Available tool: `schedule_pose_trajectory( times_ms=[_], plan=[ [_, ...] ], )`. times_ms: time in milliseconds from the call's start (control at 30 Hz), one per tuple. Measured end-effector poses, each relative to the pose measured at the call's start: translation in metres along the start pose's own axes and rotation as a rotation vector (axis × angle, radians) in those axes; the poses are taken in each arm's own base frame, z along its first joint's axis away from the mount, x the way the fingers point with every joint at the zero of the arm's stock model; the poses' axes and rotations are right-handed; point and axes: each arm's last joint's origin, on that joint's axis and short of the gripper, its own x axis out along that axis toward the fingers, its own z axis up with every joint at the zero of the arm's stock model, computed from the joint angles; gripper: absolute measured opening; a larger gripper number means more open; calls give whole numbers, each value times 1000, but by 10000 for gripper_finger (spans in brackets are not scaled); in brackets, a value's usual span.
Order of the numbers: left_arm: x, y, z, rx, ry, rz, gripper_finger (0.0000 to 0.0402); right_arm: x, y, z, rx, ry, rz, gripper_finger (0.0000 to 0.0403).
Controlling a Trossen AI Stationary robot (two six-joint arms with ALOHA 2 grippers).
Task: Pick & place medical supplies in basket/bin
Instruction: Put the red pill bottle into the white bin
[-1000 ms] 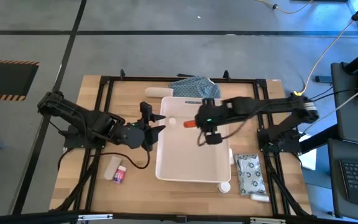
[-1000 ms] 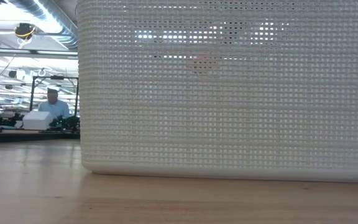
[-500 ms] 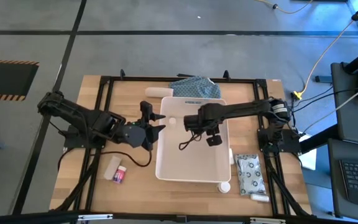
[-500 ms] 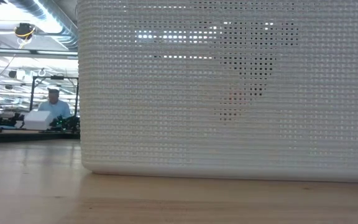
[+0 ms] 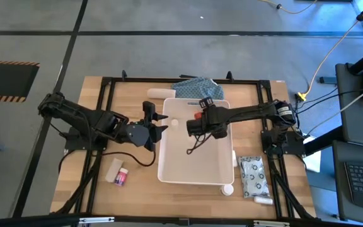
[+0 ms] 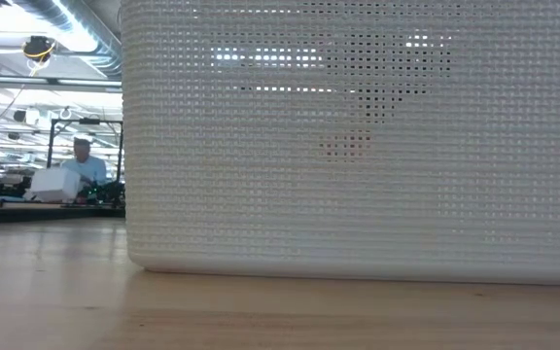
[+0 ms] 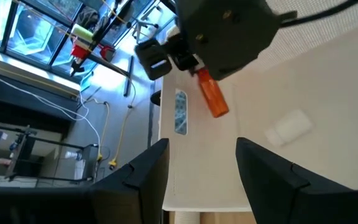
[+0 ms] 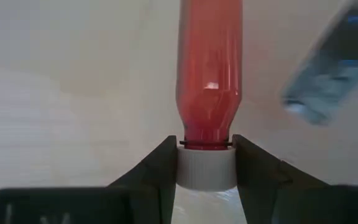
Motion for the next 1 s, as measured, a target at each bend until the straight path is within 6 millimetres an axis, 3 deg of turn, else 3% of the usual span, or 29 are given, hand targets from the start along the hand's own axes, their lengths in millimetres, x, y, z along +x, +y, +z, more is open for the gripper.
schedule_pose_trajectory(
  times_ms=[167,400,1000],
  plan=[
    [0,-1,-2,17,13,-16,180,-3,2,1,-116,9,-47,126],
    [0,-3,-3,24,8,-55,180,3,7,8,-235,-6,43,126],
    [0,-3,-3,29,12,-61,180,27,19,36,-226,-44,173,141]
  ],
)
